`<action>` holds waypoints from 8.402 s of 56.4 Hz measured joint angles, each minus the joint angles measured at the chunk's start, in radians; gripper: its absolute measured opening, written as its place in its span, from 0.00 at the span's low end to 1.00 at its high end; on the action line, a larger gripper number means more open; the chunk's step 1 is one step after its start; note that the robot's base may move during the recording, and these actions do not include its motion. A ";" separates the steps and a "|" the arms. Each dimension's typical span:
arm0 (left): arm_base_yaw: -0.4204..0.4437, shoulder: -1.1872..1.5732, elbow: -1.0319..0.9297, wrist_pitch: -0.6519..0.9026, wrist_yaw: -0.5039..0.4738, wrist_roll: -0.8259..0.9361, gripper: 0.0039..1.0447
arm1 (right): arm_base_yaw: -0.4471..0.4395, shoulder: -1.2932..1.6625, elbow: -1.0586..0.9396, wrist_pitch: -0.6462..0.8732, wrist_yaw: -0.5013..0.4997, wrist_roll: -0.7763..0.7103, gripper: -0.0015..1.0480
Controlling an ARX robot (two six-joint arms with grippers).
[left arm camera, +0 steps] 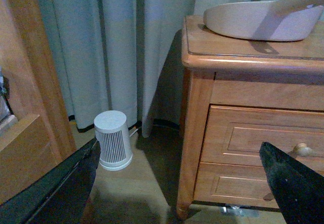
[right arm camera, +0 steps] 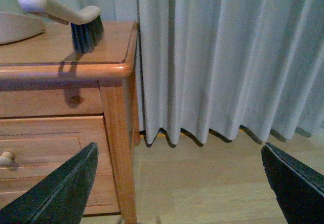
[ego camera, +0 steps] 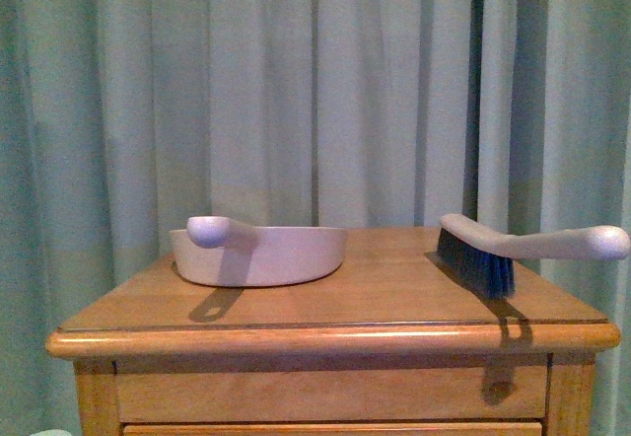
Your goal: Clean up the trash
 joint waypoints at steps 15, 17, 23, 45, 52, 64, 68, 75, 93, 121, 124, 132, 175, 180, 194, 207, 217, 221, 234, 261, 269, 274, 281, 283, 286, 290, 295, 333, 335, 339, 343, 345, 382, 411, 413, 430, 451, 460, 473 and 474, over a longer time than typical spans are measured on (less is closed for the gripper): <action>0.000 0.000 0.000 0.000 0.000 0.000 0.93 | 0.000 0.000 0.000 0.000 0.000 0.000 0.93; 0.000 0.000 0.000 0.000 0.000 0.000 0.93 | 0.000 0.000 0.000 0.000 0.000 0.000 0.93; 0.000 0.000 0.000 0.000 0.000 0.000 0.93 | 0.000 0.000 0.000 0.000 0.000 0.000 0.93; 0.000 0.000 0.000 0.000 0.000 0.000 0.93 | 0.000 0.000 0.000 0.000 0.000 0.000 0.93; -0.008 0.133 0.076 -0.199 -0.051 -0.165 0.93 | 0.000 0.000 0.000 0.000 0.000 0.000 0.93; -0.019 0.563 0.306 -0.085 -0.018 -0.233 0.93 | 0.000 0.000 0.000 0.000 0.000 0.000 0.93; -0.108 0.797 0.525 -0.137 -0.002 -0.221 0.93 | 0.000 0.000 0.000 0.000 0.000 0.000 0.93; -0.249 1.141 0.908 -0.283 0.020 -0.185 0.93 | 0.000 0.000 0.000 0.000 0.000 0.000 0.93; -0.365 1.675 1.464 -0.401 -0.113 -0.157 0.93 | 0.000 0.000 0.000 0.000 0.000 0.000 0.93; -0.365 1.927 1.598 -0.423 -0.163 -0.138 0.93 | 0.000 0.000 0.000 0.000 0.000 0.000 0.93; -0.362 1.933 1.595 -0.419 -0.164 -0.137 0.93 | 0.000 0.000 0.000 0.000 0.000 0.000 0.93; -0.357 1.933 1.567 -0.405 -0.166 -0.131 0.93 | 0.000 0.000 0.000 0.000 0.000 0.000 0.93; -0.372 1.983 1.500 -0.375 -0.173 -0.100 0.93 | 0.000 0.000 0.000 0.000 0.000 0.000 0.93; -0.374 1.989 1.500 -0.375 -0.177 -0.096 0.93 | 0.000 0.000 0.000 0.000 0.000 0.000 0.93; -0.374 1.990 1.500 -0.372 -0.187 -0.082 0.92 | 0.000 0.000 0.000 0.000 0.000 0.000 0.93; -0.370 1.990 1.500 -0.359 -0.206 -0.065 0.54 | 0.000 0.000 0.000 0.000 0.000 0.000 0.93; -0.368 1.990 1.500 -0.353 -0.201 -0.055 0.27 | 0.000 0.000 0.000 0.000 0.000 0.000 0.93; -0.367 1.990 1.500 -0.352 -0.198 -0.048 0.26 | 0.000 0.000 0.000 0.000 0.000 0.000 0.93; -0.363 1.989 1.500 -0.331 -0.195 -0.037 0.26 | 0.000 0.000 0.000 0.000 0.000 0.000 0.93; -0.274 1.610 1.345 0.106 -0.174 0.066 0.26 | 0.000 0.000 0.000 0.000 0.000 0.000 0.93; -0.231 1.369 1.143 0.257 -0.120 0.100 0.26 | 0.000 0.000 0.000 0.000 0.000 0.000 0.93; -0.215 1.191 0.986 0.279 -0.089 0.108 0.26 | 0.000 0.000 0.000 0.000 0.000 0.000 0.93; -0.217 0.966 0.798 0.237 -0.074 0.115 0.26 | 0.000 0.000 0.000 0.000 0.000 0.000 0.93; -0.217 0.924 0.768 0.222 -0.068 0.114 0.26 | 0.000 0.000 0.000 0.000 0.000 0.000 0.93; -0.217 0.837 0.708 0.192 -0.053 0.115 0.26 | 0.000 0.000 0.000 0.000 0.000 0.000 0.93; -0.212 0.740 0.652 0.146 -0.034 0.110 0.26 | 0.000 0.000 0.000 0.000 0.000 0.000 0.93; -0.208 0.637 0.600 0.093 -0.030 0.106 0.26 | 0.000 0.000 0.000 0.000 0.000 0.000 0.93; -0.142 0.411 0.485 -0.072 -0.021 -0.005 0.26 | 0.216 0.414 0.177 0.120 0.461 0.036 0.93; -0.142 0.411 0.485 -0.072 -0.021 -0.005 0.26 | 0.226 0.484 0.228 0.142 0.461 0.039 0.93; -0.142 0.411 0.485 -0.072 -0.022 -0.006 0.26 | 0.254 0.644 0.364 0.145 0.440 0.066 0.93; -0.142 0.411 0.485 -0.072 -0.023 -0.008 0.26 | 0.283 0.777 0.489 0.112 0.418 0.099 0.93; -0.142 0.411 0.485 -0.072 -0.023 -0.008 0.26 | 0.299 0.866 0.576 0.069 0.388 0.134 0.93; -0.142 0.411 0.485 -0.072 -0.022 -0.009 0.26 | 0.415 1.761 1.274 -0.411 0.251 0.476 0.93; -0.142 0.411 0.485 -0.072 -0.022 -0.009 0.26 | 0.385 1.771 1.254 -0.412 0.250 0.468 0.74; -0.142 0.411 0.485 -0.072 -0.022 -0.009 0.26 | 0.382 1.771 1.252 -0.411 0.246 0.467 0.69; -0.142 0.411 0.485 -0.072 -0.022 -0.009 0.26 | 0.361 1.769 1.249 -0.400 0.237 0.448 0.20; -0.142 0.411 0.485 -0.072 -0.022 -0.009 0.26 | 0.376 1.657 1.184 -0.101 0.385 0.272 0.20; -0.142 0.411 0.485 -0.072 -0.022 -0.009 0.26 | 0.428 1.477 1.056 0.217 0.490 0.040 0.20; -0.142 0.411 0.485 -0.072 -0.022 -0.009 0.26 | 0.471 1.164 0.797 0.450 0.564 -0.185 0.20; -0.142 0.411 0.485 -0.072 -0.022 -0.009 0.26 | 0.473 1.135 0.771 0.449 0.573 -0.187 0.20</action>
